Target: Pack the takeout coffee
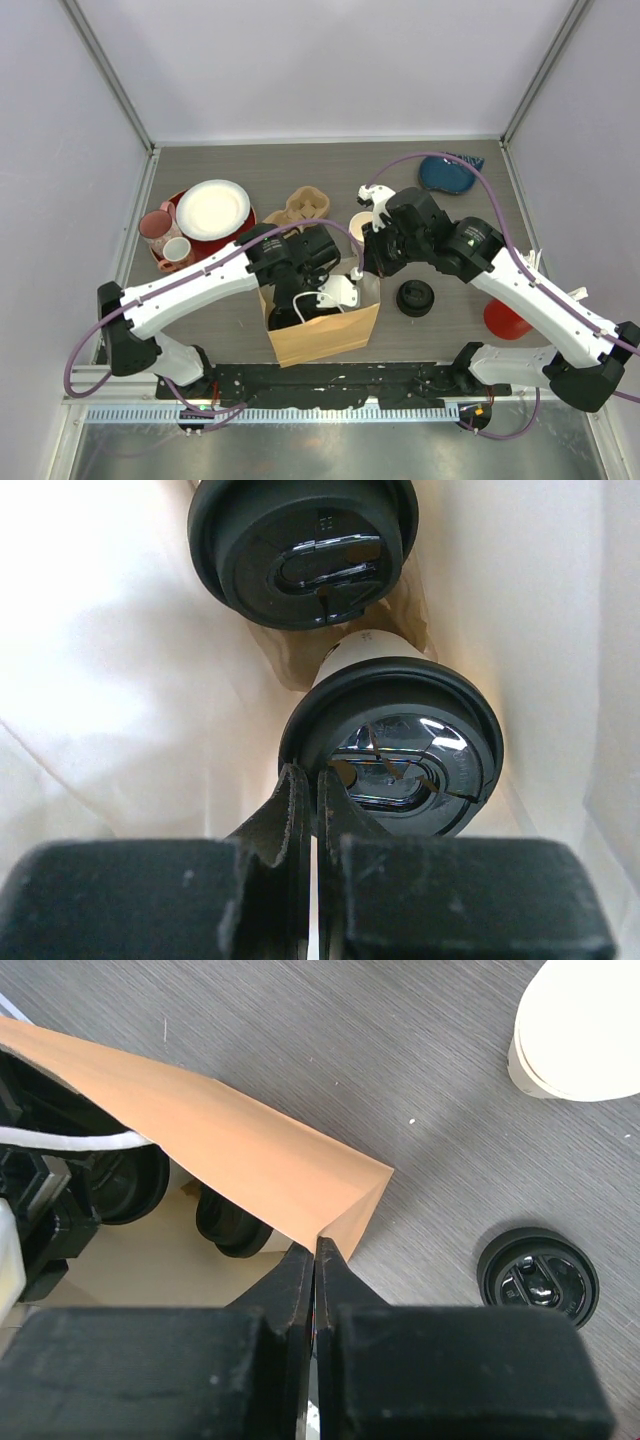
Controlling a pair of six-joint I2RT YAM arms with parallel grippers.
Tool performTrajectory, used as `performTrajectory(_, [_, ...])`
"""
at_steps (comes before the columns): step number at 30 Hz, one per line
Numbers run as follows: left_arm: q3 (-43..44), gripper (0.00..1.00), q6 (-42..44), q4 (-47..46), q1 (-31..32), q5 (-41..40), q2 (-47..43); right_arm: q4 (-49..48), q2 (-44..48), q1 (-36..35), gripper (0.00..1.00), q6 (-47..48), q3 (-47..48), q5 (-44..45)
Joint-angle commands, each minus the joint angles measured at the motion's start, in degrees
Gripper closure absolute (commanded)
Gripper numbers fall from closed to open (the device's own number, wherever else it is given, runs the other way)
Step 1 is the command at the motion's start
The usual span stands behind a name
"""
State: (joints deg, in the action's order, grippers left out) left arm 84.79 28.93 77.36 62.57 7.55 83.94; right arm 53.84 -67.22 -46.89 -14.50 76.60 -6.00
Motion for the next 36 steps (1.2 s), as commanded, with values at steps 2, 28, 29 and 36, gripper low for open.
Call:
performTrajectory(2, [-1.12, 1.0, 0.07, 1.12, -0.69, 0.45, -3.26, 0.91, 0.95, -0.21, 0.99, 1.23, 1.18, 2.04])
performTrajectory(28, [-5.6, 1.0, 2.27, -5.03, -2.09, -1.84, -6.77, -0.23, -0.54, -0.13, 0.99, 2.81, 1.18, -0.15])
performTrajectory(29, [-5.87, 1.0, 2.27, -4.94, -2.1, -2.01, -6.77, -0.14, -0.46, -0.13, 0.99, 2.81, 1.27, 0.02])
performTrajectory(36, [-7.36, 1.0, 3.59, -4.15, -2.1, -2.28, -5.72, 0.03, -0.37, -0.13, 0.99, 2.9, 1.54, 0.11])
